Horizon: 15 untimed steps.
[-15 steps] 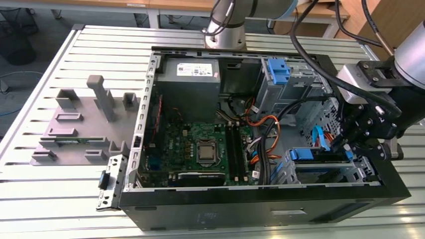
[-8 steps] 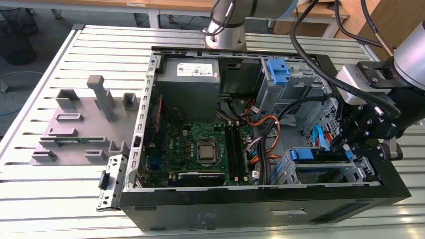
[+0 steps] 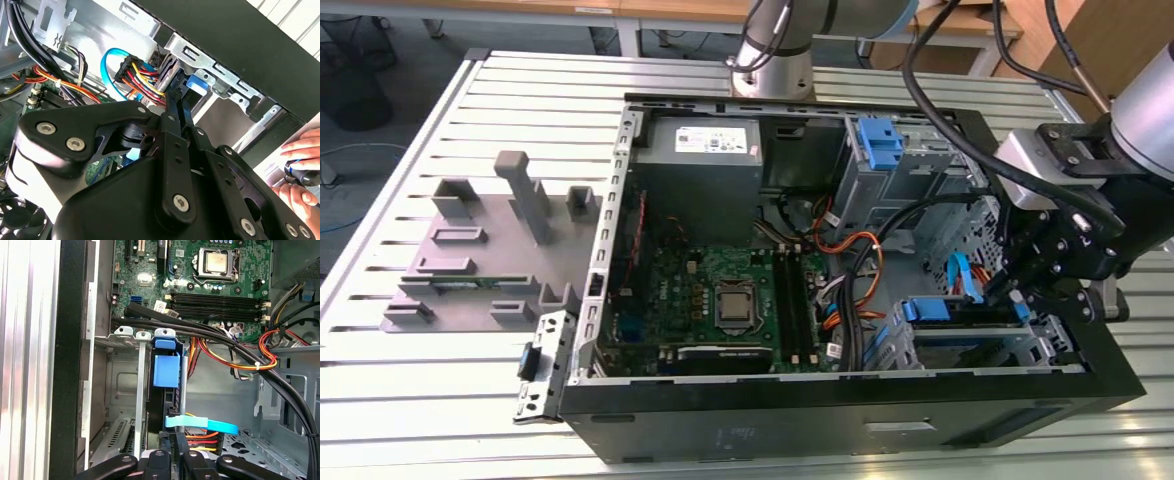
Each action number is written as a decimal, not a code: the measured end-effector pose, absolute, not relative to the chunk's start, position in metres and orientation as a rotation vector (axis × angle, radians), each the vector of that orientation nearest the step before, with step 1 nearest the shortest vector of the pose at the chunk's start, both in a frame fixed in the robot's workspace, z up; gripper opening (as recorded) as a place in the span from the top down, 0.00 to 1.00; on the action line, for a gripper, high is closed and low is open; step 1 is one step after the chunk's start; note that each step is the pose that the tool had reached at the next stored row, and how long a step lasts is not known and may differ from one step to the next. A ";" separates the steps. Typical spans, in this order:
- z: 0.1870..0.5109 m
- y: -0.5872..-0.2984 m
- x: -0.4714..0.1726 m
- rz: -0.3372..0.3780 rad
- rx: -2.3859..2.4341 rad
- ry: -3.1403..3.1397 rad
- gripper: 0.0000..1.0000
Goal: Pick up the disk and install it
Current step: 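Insert the second disk wire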
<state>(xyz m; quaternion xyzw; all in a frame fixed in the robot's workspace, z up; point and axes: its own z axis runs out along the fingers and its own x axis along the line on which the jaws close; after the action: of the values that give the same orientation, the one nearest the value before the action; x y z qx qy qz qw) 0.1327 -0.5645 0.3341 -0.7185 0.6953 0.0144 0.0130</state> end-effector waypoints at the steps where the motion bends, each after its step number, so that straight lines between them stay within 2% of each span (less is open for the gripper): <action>1: 0.334 -0.565 0.133 0.045 -2.239 2.166 0.84; 3: 0.334 -0.565 0.133 0.046 -2.238 2.166 0.83; 4: 0.334 -0.565 0.133 0.046 -2.238 2.166 0.77; 5: 0.334 -0.565 0.133 0.045 -2.239 2.166 0.77; 6: 0.334 -0.565 0.133 0.045 -2.239 2.166 0.71; 15: 0.334 -0.564 0.133 0.045 -2.239 2.166 0.71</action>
<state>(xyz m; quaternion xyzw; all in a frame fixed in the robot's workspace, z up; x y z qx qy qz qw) 0.1327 -0.5645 0.3338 -0.7185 0.6953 0.0145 0.0130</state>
